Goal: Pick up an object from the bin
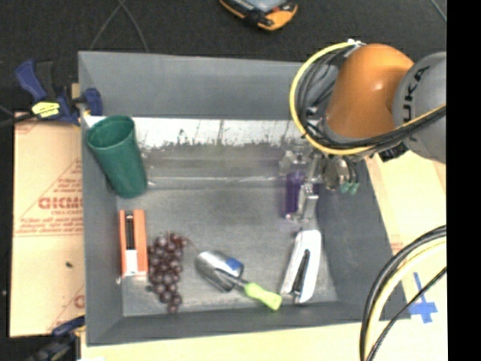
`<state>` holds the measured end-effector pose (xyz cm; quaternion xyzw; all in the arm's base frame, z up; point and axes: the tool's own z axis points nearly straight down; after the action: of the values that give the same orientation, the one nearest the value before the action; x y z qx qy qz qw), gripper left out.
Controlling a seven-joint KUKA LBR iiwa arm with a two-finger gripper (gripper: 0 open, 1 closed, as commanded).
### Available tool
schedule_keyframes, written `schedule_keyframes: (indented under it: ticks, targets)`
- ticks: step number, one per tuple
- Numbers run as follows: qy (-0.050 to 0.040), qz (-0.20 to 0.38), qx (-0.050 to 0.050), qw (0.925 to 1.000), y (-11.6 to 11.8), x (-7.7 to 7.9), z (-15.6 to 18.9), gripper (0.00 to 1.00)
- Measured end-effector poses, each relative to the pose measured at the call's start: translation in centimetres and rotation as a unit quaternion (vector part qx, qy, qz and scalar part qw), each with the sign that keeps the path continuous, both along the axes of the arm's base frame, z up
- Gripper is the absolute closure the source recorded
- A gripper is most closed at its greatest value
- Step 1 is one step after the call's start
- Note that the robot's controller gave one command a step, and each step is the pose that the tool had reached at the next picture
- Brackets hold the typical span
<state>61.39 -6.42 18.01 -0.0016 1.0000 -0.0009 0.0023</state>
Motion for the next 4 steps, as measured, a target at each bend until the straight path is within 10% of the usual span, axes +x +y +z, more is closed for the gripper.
schedule_keyframes:
  ticks: [1, 2, 3, 4]
  targets:
    - [0.0002, 0.000, 0.000, 1.0000, 0.0, 0.0, 0.0, 0.00]
    - [0.0007, 0.043, -0.001, 0.9991, -4.6, -5.3, -4.2, 0.00]
    - [-0.0044, -0.026, 0.001, 0.9997, -3.4, -5.2, -7.4, 0.00]
    - [-0.0047, 0.114, -0.002, 0.9934, -5.4, -12.8, -10.8, 0.00]
